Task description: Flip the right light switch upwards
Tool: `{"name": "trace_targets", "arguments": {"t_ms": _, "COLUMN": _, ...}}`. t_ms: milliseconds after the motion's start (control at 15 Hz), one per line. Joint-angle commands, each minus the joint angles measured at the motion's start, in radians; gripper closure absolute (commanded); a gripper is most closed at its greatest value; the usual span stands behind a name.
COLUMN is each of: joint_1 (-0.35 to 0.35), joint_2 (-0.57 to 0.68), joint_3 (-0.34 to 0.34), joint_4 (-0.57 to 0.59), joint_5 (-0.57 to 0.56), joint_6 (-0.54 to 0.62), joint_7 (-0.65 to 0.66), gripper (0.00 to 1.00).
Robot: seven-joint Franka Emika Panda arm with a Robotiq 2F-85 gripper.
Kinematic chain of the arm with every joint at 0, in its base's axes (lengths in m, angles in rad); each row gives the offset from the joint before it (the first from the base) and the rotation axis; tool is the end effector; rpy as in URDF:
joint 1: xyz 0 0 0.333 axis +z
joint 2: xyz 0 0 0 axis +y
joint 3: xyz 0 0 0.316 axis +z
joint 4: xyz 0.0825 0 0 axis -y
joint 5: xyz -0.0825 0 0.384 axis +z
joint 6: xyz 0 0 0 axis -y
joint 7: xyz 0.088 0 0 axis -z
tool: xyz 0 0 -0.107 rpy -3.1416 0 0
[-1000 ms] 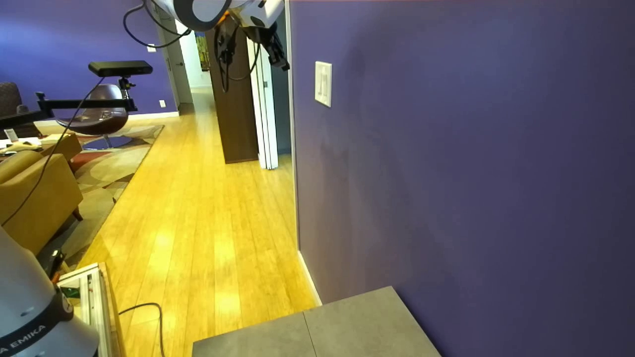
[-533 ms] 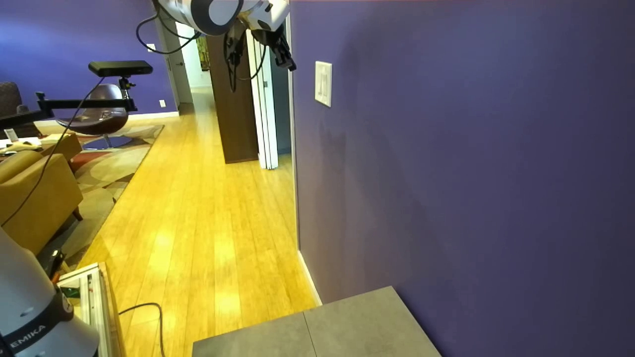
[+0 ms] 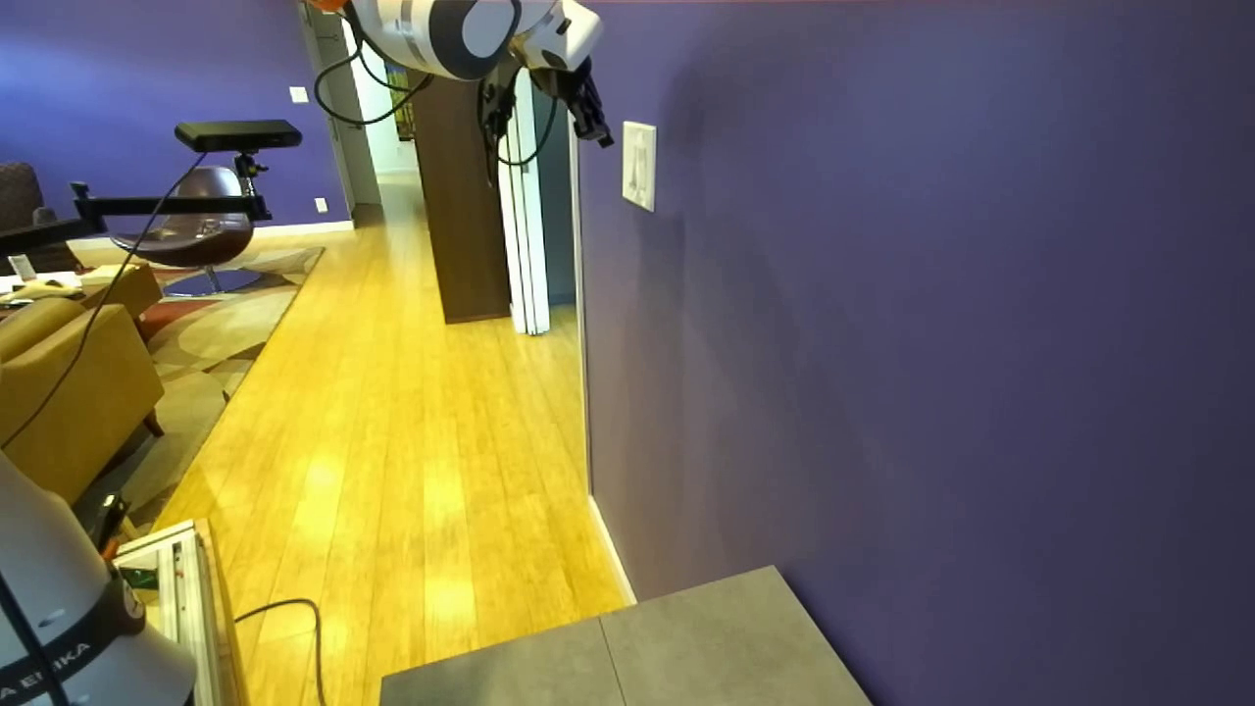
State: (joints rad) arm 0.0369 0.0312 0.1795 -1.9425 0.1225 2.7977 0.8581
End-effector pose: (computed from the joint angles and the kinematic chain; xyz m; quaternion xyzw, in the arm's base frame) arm 0.6031 0.1254 0.5635 -0.8533 0.3317 -0.3207 0.2429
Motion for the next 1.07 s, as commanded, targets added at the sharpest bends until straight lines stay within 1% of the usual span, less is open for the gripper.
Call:
{"name": "trace_targets", "arguments": {"t_ms": 0, "joint_1": 0.002, "joint_2": 0.069, "joint_3": -0.004, "joint_4": 0.091, "joint_5": -0.029, "joint_6": -0.018, "joint_7": 0.033, "gripper": 1.00}}
{"name": "trace_targets", "arguments": {"t_ms": 133, "joint_1": 0.004, "joint_2": 0.096, "joint_3": -0.006, "joint_4": 0.120, "joint_5": -0.027, "joint_6": -0.020, "joint_7": 0.031, "gripper": 1.00}}
{"name": "trace_targets", "arguments": {"t_ms": 267, "joint_1": 0.008, "joint_2": 0.117, "joint_3": -0.021, "joint_4": 0.139, "joint_5": -0.074, "joint_6": -0.018, "joint_7": 0.063, "gripper": 1.00}}
{"name": "trace_targets", "arguments": {"t_ms": 467, "joint_1": 0.012, "joint_2": 0.143, "joint_3": -0.036, "joint_4": 0.165, "joint_5": -0.106, "joint_6": -0.020, "joint_7": 0.081, "gripper": 1.00}}
{"name": "trace_targets", "arguments": {"t_ms": 867, "joint_1": 0.021, "joint_2": 0.166, "joint_3": -0.046, "joint_4": 0.197, "joint_5": -0.133, "joint_6": -0.031, "joint_7": 0.100, "gripper": 1.00}}
{"name": "trace_targets", "arguments": {"t_ms": 933, "joint_1": 0.018, "joint_2": 0.159, "joint_3": -0.038, "joint_4": 0.196, "joint_5": -0.117, "joint_6": -0.051, "joint_7": 0.086, "gripper": 1.00}}
{"name": "trace_targets", "arguments": {"t_ms": 1000, "joint_1": 0.014, "joint_2": 0.144, "joint_3": -0.029, "joint_4": 0.195, "joint_5": -0.105, "joint_6": -0.110, "joint_7": 0.056, "gripper": 1.00}}
